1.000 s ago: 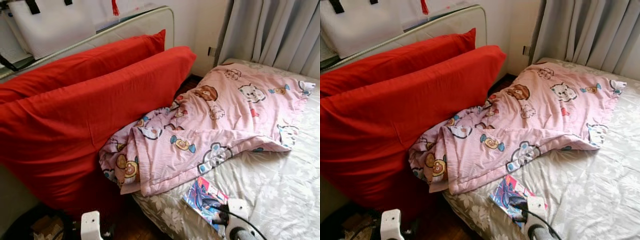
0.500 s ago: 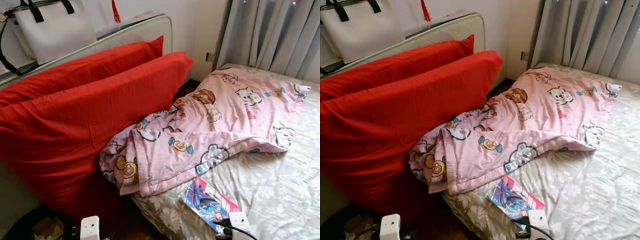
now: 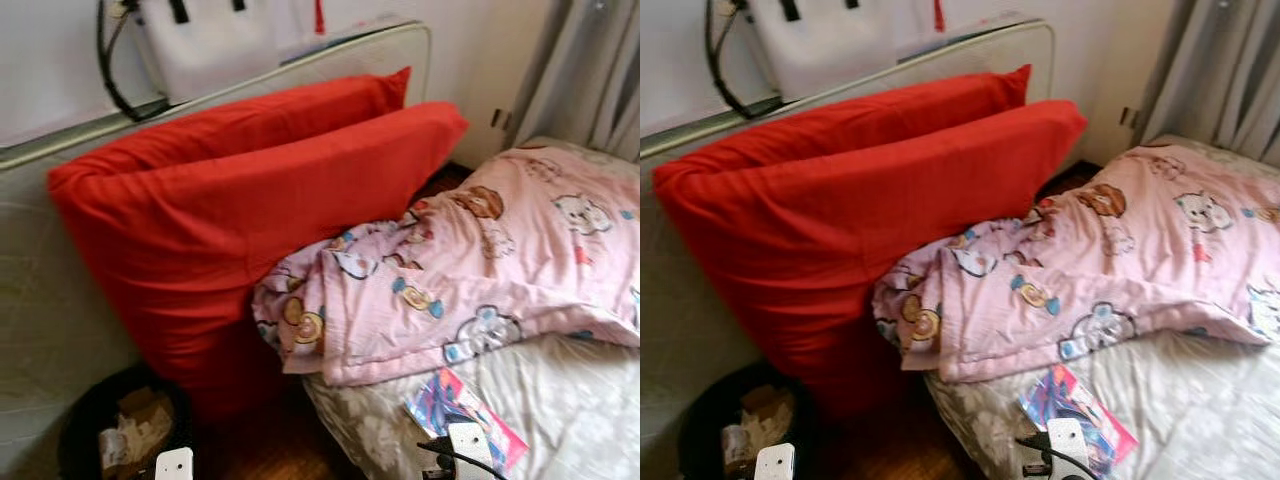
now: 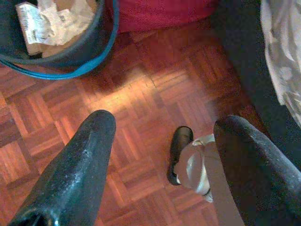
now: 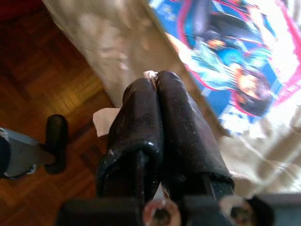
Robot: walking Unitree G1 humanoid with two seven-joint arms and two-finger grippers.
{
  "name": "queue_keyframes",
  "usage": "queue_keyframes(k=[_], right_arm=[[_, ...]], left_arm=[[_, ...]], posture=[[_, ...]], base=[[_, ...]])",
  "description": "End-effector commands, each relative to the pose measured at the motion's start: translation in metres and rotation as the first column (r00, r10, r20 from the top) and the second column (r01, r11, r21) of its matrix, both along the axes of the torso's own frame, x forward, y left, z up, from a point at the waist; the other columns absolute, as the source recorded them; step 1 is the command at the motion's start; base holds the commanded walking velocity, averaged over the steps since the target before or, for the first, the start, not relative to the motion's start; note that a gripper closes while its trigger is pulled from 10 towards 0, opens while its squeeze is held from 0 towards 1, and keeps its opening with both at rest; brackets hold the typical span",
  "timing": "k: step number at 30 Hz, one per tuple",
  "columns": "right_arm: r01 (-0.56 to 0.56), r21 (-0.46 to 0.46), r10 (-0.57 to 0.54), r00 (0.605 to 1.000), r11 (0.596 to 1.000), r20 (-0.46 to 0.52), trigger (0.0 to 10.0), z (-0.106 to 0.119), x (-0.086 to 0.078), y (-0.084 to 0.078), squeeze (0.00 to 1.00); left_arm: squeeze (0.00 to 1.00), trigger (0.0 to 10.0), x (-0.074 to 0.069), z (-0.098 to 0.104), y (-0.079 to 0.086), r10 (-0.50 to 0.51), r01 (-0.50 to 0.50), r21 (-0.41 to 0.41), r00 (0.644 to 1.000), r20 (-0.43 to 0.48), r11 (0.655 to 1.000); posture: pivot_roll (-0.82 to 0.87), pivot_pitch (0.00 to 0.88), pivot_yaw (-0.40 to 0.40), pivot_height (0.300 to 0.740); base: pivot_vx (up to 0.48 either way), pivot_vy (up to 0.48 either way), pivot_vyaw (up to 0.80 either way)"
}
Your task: Clean up the room
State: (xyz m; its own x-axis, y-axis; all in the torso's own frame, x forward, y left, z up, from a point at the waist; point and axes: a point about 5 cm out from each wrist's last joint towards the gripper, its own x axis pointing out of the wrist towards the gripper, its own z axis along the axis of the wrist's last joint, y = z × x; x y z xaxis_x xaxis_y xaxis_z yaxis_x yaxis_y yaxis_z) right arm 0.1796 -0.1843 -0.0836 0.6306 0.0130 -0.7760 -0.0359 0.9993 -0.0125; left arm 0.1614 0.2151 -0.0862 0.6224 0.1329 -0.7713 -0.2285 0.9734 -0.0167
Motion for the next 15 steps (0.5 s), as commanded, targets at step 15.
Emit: queue_keyframes(k=[15], right_arm=[[-0.018,-0.013,0.018,0.999,1.0,-0.035,10.0,-0.0036,-0.0068,-0.0003,0.0]], left_arm=[[0.0,10.0,0.0026,0.002,0.0052,-0.02,0.02,0.013,1.0,0.0,1.0]], posture=[[-0.04,0.037,0.053,0.74]], base=[[0.0,0.402,0.3]])
